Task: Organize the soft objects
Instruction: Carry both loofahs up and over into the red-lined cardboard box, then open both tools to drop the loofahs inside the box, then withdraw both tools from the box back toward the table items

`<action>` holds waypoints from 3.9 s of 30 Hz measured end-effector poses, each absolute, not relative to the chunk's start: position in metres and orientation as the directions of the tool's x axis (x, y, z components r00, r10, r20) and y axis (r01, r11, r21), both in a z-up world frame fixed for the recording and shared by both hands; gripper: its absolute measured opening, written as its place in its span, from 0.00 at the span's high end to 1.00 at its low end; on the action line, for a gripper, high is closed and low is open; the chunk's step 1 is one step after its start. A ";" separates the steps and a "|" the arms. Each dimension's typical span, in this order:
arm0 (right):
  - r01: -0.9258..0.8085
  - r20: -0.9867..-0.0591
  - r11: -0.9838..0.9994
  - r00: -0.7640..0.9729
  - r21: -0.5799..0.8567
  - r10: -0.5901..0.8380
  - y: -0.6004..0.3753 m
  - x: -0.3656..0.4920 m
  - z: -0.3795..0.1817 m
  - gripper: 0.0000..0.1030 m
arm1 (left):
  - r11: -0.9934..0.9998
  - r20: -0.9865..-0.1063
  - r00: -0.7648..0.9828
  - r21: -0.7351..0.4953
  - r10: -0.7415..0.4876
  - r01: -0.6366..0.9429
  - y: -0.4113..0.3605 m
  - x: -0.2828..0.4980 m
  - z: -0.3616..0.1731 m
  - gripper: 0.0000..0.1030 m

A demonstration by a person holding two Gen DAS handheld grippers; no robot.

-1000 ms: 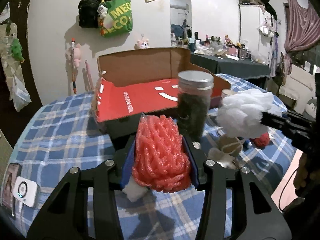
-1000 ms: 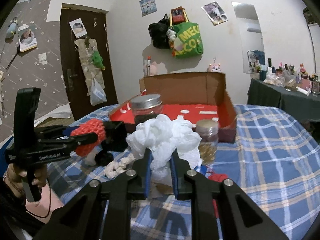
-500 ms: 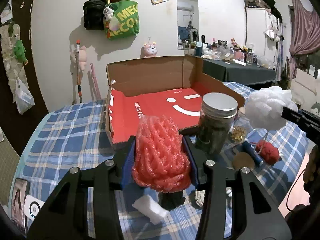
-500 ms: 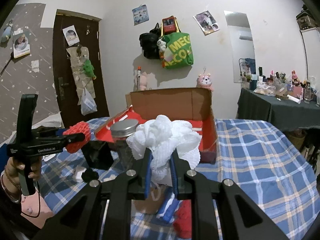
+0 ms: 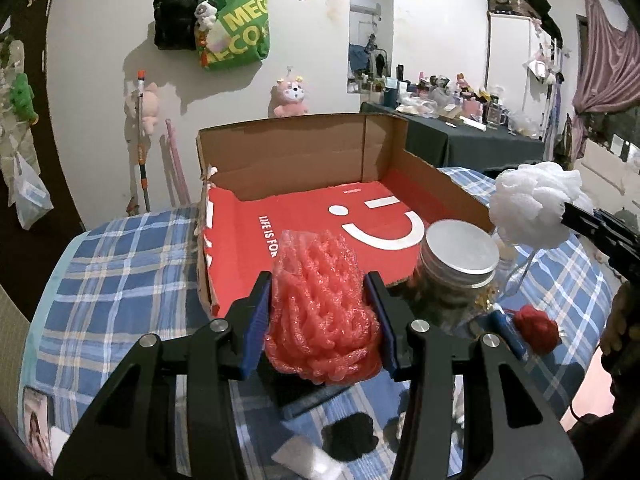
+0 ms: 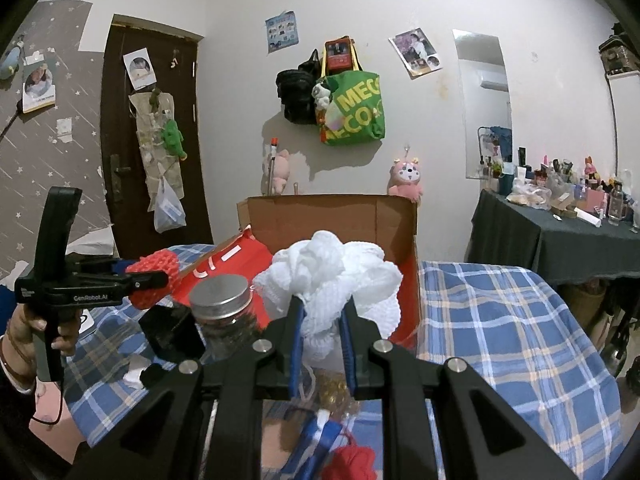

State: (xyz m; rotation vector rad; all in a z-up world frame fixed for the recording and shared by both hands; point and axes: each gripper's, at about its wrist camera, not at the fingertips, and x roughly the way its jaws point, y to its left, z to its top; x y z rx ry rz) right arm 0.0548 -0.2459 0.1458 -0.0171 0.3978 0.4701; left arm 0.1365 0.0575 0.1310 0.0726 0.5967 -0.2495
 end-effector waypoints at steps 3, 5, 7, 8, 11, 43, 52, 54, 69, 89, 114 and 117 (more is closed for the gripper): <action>-0.441 -0.393 0.895 0.812 0.074 0.432 -0.244 0.067 0.145 0.83 | 0.965 -0.577 0.788 -0.003 -0.216 0.263 0.056 0.147 0.132 0.58; -0.442 -0.406 0.894 0.805 0.075 0.432 -0.243 0.075 0.143 0.83 | 0.963 -0.586 0.781 0.002 -0.216 0.268 0.054 0.153 0.131 0.58; -0.445 -0.418 0.893 0.799 0.074 0.433 -0.242 0.082 0.143 0.83 | 0.961 -0.595 0.773 0.005 -0.220 0.277 0.053 0.159 0.131 0.58; -0.446 -0.424 0.892 0.795 0.075 0.433 -0.241 0.085 0.143 0.83 | 0.961 -0.600 0.769 0.007 -0.219 0.278 0.052 0.161 0.131 0.58; -0.447 -0.449 0.892 0.784 0.070 0.428 -0.239 0.097 0.141 0.83 | 0.958 -0.618 0.754 0.002 -0.223 0.286 0.052 0.171 0.131 0.58; -0.445 -0.809 0.894 0.546 -0.062 0.216 -0.144 0.342 0.104 0.83 | 0.959 -0.854 0.503 0.015 -0.135 0.283 0.017 0.399 0.090 0.58; -0.411 -0.827 0.912 0.514 -0.006 0.226 -0.138 0.367 0.090 0.81 | 0.956 -0.843 0.533 0.095 -0.071 0.277 0.000 0.427 0.069 0.57; -0.413 -0.833 0.911 0.508 -0.012 0.219 -0.139 0.367 0.089 0.76 | 0.959 -0.839 0.539 0.089 -0.074 0.270 0.000 0.428 0.070 0.56; -0.419 -0.866 0.908 0.453 0.003 0.213 -0.142 0.364 0.078 0.45 | 0.971 -0.818 0.562 0.015 -0.125 0.238 0.024 0.423 0.081 0.33; -0.382 -0.769 0.924 0.589 0.004 0.247 -0.175 0.310 0.152 0.08 | 0.968 -0.664 0.710 -0.092 -0.234 0.234 0.036 0.344 0.166 0.08; -0.331 -0.403 0.944 0.864 -0.004 0.301 -0.243 0.067 0.253 0.00 | 0.976 -0.267 0.940 -0.019 -0.214 0.217 0.022 0.098 0.242 0.00; -0.314 -0.379 0.949 0.880 -0.018 0.284 -0.246 0.039 0.243 0.00 | 0.973 -0.236 0.944 -0.034 -0.229 0.227 0.023 0.070 0.234 0.00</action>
